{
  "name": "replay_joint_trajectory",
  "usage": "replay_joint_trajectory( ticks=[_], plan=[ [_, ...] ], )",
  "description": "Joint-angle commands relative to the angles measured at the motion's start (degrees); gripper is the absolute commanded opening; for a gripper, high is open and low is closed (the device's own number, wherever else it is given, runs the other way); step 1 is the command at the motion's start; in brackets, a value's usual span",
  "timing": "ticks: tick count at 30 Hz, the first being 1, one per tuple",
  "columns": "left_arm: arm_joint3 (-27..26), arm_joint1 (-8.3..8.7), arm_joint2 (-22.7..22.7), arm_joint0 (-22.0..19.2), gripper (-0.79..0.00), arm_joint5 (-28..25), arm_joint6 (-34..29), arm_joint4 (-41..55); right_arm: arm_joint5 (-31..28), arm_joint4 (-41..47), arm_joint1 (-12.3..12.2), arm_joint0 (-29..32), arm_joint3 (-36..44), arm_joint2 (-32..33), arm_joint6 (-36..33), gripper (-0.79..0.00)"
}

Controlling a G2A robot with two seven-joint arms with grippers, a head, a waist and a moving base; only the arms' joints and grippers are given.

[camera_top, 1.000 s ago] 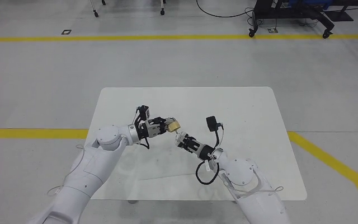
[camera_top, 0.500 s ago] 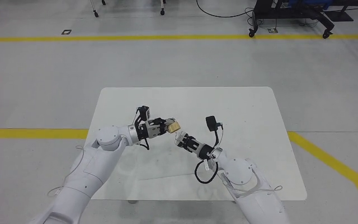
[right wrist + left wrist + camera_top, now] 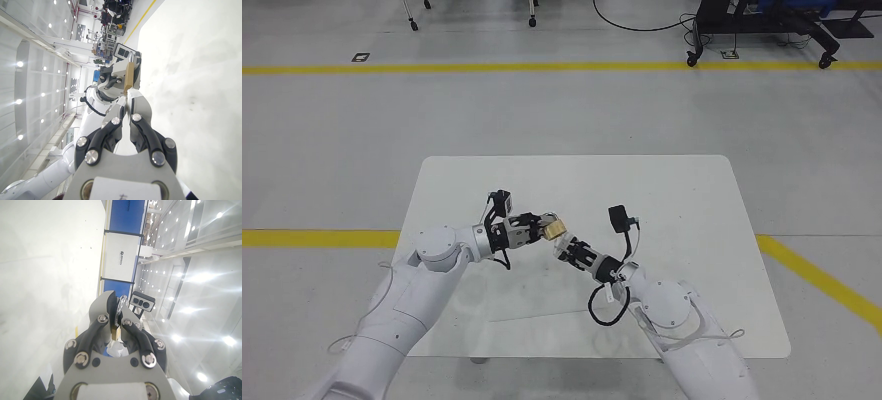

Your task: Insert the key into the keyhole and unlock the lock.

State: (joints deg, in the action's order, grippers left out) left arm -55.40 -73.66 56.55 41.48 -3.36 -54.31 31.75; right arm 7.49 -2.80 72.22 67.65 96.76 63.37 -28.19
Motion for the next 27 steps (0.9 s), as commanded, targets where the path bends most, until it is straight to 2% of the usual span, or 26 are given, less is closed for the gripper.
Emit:
replay_joint_trajectory(
  ticks=[1, 4, 5, 6, 7, 8, 9, 10, 14, 18, 19, 22, 23, 24, 25, 27],
  plan=[
    [0.0, -0.02, 0.1, 0.1, -0.785, 0.1, -0.2, 0.0, 0.1, 0.1, 0.1, -0.2, -0.3, -0.1, 0.1, -0.785],
    [-0.2, -0.05, 0.2, 0.2, -0.785, 0.1, -0.2, -0.3, 0.2, 0.4, 0.1, -0.4, -0.5, -0.1, 0.3, -0.785],
    [-0.2, -0.06, 0.2, 0.2, -0.785, 0.1, -0.2, -0.4, 0.3, 0.6, 0.2, -0.5, -0.6, -0.1, 0.2, -0.680],
    [-0.2, -0.07, 0.2, 0.2, -0.785, 0.1, -0.1, -0.6, 0.4, 0.6, 0.2, -0.5, -0.7, -0.1, 0.1, -0.474],
    [-0.3, -0.08, 0.3, 0.3, -0.785, 0.1, -0.1, -0.6, 0.4, 0.7, 0.2, -0.6, -0.7, -0.1, 0.1, -0.419],
    [-0.3, -0.10, 0.3, 0.3, -0.785, 0.2, -0.1, -0.6, 0.4, 0.7, 0.2, -0.6, -0.8, -0.1, 0.1, -0.397],
    [-0.3, -0.11, 0.3, 0.3, -0.785, 0.2, -0.1, -0.6, 0.4, 0.8, 0.2, -0.7, -0.8, -0.1, 0.0, -0.332],
    [-0.4, -0.12, 0.4, 0.4, -0.785, 0.2, -0.1, -0.7, 0.2, 0.9, 0.2, -0.6, -0.7, -0.1, -0.1, -0.320],
    [-0.5, -0.16, 0.5, 0.5, -0.785, 0.2, 0.5, -1.2, -0.5, 1.4, 0.1, -0.1, -0.1, 0.3, -1.1, -0.397],
    [-0.8, -0.18, 0.9, 0.7, -0.785, 0.0, 1.0, -1.4, -0.9, 2.0, -0.2, 1.1, 1.3, 1.8, -2.1, -0.413],
    [-0.8, -0.16, 1.1, 0.7, -0.785, -0.4, 1.6, -1.6, -1.1, 2.4, -0.3, 1.6, 1.9, 2.3, -2.7, -0.477],
    [-1.3, -0.12, 1.4, 1.1, -0.785, -1.4, 2.5, -2.2, -1.0, 2.7, -0.7, 2.9, 3.5, 3.8, -4.3, -0.554],
    [-1.6, -0.08, 1.6, 1.2, -0.785, -2.0, 3.0, -2.7, -0.8, 2.5, -0.8, 3.3, 3.9, 4.2, -5.1, -0.653],
    [-1.8, -0.05, 1.8, 1.4, -0.785, -2.3, 3.3, -2.8, -0.1, 1.9, -1.0, 3.6, 4.1, 4.5, -6.3, -0.677],
    [-2.1, -0.01, 1.9, 1.6, -0.785, -2.8, 3.7, -3.2, 0.5, 1.5, -1.2, 3.8, 4.3, 4.6, -7.5, -0.785],
    [-2.7, 0.10, 2.2, 1.9, -0.785, -3.9, 4.7, -4.3, 1.5, 1.0, -1.4, 3.9, 4.3, 4.8, -9.3, -0.785]
  ],
)
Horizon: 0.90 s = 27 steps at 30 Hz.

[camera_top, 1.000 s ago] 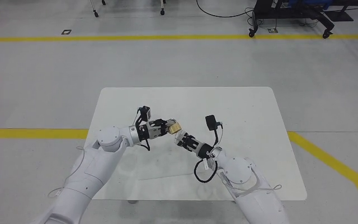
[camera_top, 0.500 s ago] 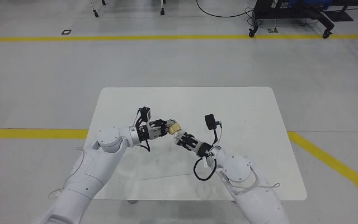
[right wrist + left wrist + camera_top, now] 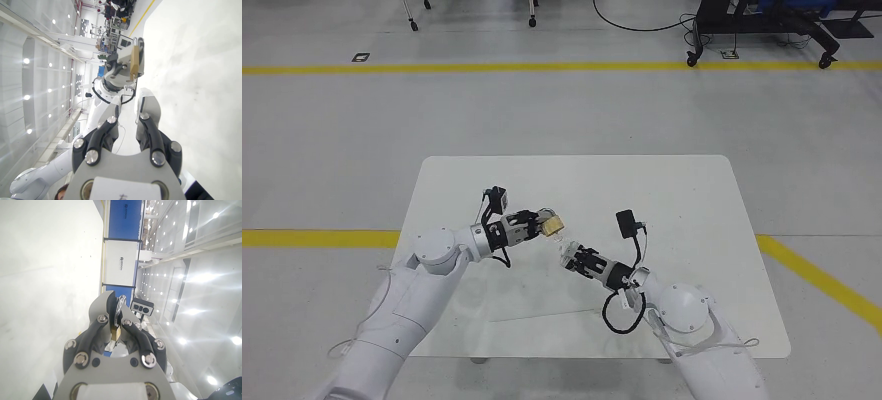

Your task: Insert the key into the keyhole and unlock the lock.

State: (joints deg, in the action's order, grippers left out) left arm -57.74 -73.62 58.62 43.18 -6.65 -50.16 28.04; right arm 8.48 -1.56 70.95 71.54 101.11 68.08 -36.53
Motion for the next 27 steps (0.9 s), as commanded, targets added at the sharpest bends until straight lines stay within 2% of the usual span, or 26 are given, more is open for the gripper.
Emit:
replay_joint_trajectory(
  ticks=[1, 13, 22, 27],
  plan=[
    [-0.7, 0.11, 0.3, 0.4, -0.785, -1.1, 1.1, -1.3, 0.8, -0.5, -0.1, 0.0, 0.0, 0.1, -1.3, -0.785],
    [-4.5, 0.60, 1.2, 2.8, -0.785, -3.8, 1.7, -5.2, 3.6, -1.0, 0.1, -2.5, -2.3, -1.5, 0.1, -0.785],
    [-8.8, 1.20, 2.3, 5.2, -0.785, -10.1, 7.4, -13.6, 4.6, 2.5, 0.5, -4.9, -4.8, -2.2, 0.3, -0.785],
    [-12.0, 1.55, 3.1, 7.2, -0.785, -14.7, 12.6, -19.6, 6.3, 3.0, 0.7, -6.0, -5.8, -2.8, 0.8, -0.785]
  ],
)
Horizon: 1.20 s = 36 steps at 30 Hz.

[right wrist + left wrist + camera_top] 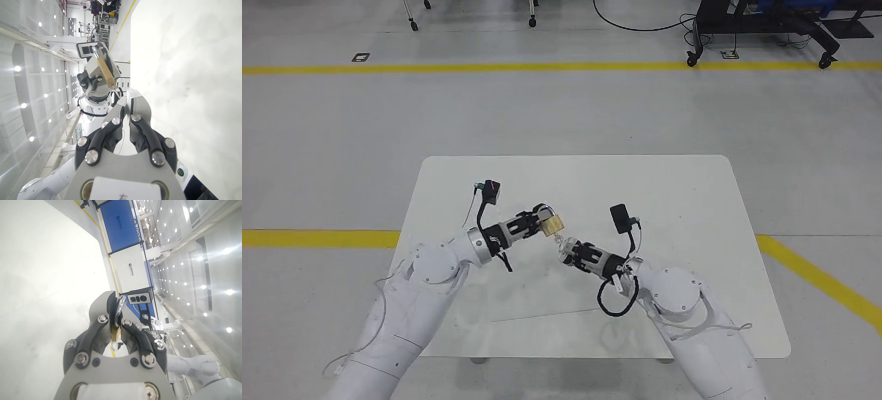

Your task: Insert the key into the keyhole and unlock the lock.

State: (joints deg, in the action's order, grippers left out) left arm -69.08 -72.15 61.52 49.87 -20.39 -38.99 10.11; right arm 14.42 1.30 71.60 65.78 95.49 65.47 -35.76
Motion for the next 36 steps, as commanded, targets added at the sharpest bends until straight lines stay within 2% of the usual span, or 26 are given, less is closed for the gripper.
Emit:
replay_joint_trajectory(
  ticks=[1, 11, 18, 22, 25, 26, 28, 29, 30, 33, 36],
  plan=[
    [-1.4, 0.14, 0.3, 1.0, -0.785, -1.7, 2.3, -2.8, 0.6, 0.2, 0.1, -0.5, -0.4, -0.3, 0.0, -0.785],
    [-5.7, 0.54, 0.9, 4.0, -0.785, -5.7, 8.3, -12.3, 1.2, 2.2, 0.4, -1.8, -1.9, -0.8, 0.5, -0.785],
    [-6.9, 0.57, 1.0, 5.0, -0.785, -6.0, 9.6, -14.2, 1.3, 3.2, 0.5, -2.0, -2.2, -0.8, 1.1, -0.785],
    [-6.5, 0.48, 1.3, 5.2, -0.785, -4.7, 8.4, -10.6, 0.9, 4.0, 0.5, -1.8, -2.3, -0.5, 1.4, -0.785],
    [-4.0, 0.18, 1.8, 4.3, -0.785, 1.3, 2.6, 0.6, -0.9, 5.7, 0.4, -0.9, -2.3, 0.4, 1.7, -0.785],
    [-3.0, 0.11, 2.1, 3.6, -0.785, 3.2, 0.5, 3.9, -2.1, 6.9, 0.4, -0.4, -2.3, 1.0, 1.8, -0.702],
    [-1.2, -0.06, 2.6, 2.5, -0.785, 6.0, -3.3, 9.9, -5.5, 12.1, 0.5, 1.2, -2.8, 2.4, 1.4, -0.471],
    [-0.4, -0.09, 2.7, 2.1, -0.785, 6.8, -4.4, 11.3, -6.7, 14.3, 0.5, 1.6, -3.1, 3.1, 0.9, -0.062],
    [0.3, -0.15, 2.7, 1.7, -0.785, 7.8, -5.6, 12.6, -6.7, 14.3, 0.5, 1.6, -3.1, 3.1, 0.9, 0.000],
    [2.9, -0.43, 2.0, 0.3, -0.785, 12.7, -9.5, 16.4, -6.7, 14.3, 0.5, 1.6, -3.1, 3.1, 0.9, 0.000],
    [2.9, -0.43, 2.0, 0.3, -0.785, 12.7, -9.5, 16.4, -6.7, 14.3, 0.5, 1.6, -3.1, 3.1, 0.9, 0.000]
  ],
)
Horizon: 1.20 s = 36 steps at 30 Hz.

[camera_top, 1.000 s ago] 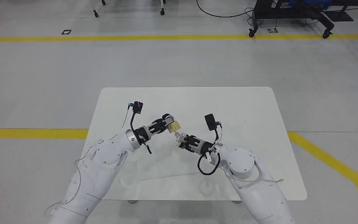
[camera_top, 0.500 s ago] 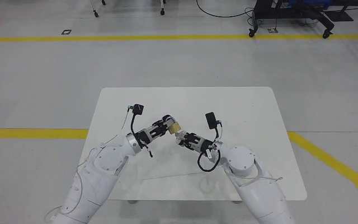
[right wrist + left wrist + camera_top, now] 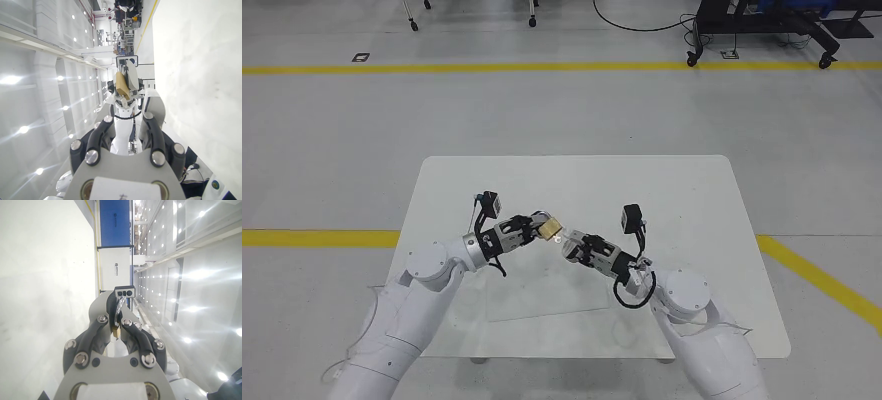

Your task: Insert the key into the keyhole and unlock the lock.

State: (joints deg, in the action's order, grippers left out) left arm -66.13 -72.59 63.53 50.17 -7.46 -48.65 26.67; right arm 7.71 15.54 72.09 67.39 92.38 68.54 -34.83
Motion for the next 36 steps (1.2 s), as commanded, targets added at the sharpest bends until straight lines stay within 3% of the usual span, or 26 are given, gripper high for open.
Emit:
replay_joint_trajectory(
  ticks=[1, 9, 12, 13, 14, 15, 16, 19, 30, 36],
  plan=[
    [-0.1, 0.01, 0.0, 0.0, -0.785, -0.2, 0.1, -0.1, 0.0, 0.1, 0.0, 0.0, 0.0, 0.0, 0.0, 0.000],
    [-1.1, 0.02, 0.3, 1.1, -0.785, -0.2, 2.3, -0.3, -0.2, 0.6, 0.0, 0.1, 0.3, -0.1, -0.3, 0.000],
    [-1.9, 0.08, 0.7, 1.9, -0.785, 0.0, 3.0, -0.1, -2.0, 5.7, 0.0, 1.2, 1.0, 0.8, -4.2, 0.000],
    [-2.1, 0.11, 0.8, 2.0, -0.785, 0.1, 3.1, -0.1, -2.1, 6.0, -0.1, 1.4, 1.0, 1.2, -4.5, -0.360],
    [-2.3, 0.12, 0.9, 2.2, -0.785, 0.2, 3.2, 0.0, -2.0, 6.7, -0.2, 1.8, 1.2, 1.5, -4.7, -0.471],
    [-2.5, 0.14, 1.0, 2.3, -0.785, 0.1, 3.2, 0.0, -1.8, 7.8, -0.2, 2.0, 1.2, 1.7, -5.3, -0.517],
    [-2.7, 0.15, 1.1, 2.5, -0.785, 0.0, 3.2, 0.1, -1.6, 9.1, -0.2, 2.2, 1.1, 1.9, -5.9, -0.625],
    [-3.0, 0.19, 1.3, 2.8, -0.785, -0.3, 3.1, 0.1, -0.8, 11.3, -0.2, 2.4, 0.6, 2.3, -6.4, -0.739],
    [-3.2, 0.28, 1.7, 3.0, -0.785, 0.0, 1.9, 0.0, 3.5, 13.2, 0.5, -1.1, -2.7, -1.3, -4.3, -0.739],
    [-3.3, 0.35, 2.0, 3.1, -0.785, -0.3, 1.4, -0.2, 3.7, 14.2, 0.7, -2.1, -3.5, -2.0, -3.5, -0.779]
  ],
)
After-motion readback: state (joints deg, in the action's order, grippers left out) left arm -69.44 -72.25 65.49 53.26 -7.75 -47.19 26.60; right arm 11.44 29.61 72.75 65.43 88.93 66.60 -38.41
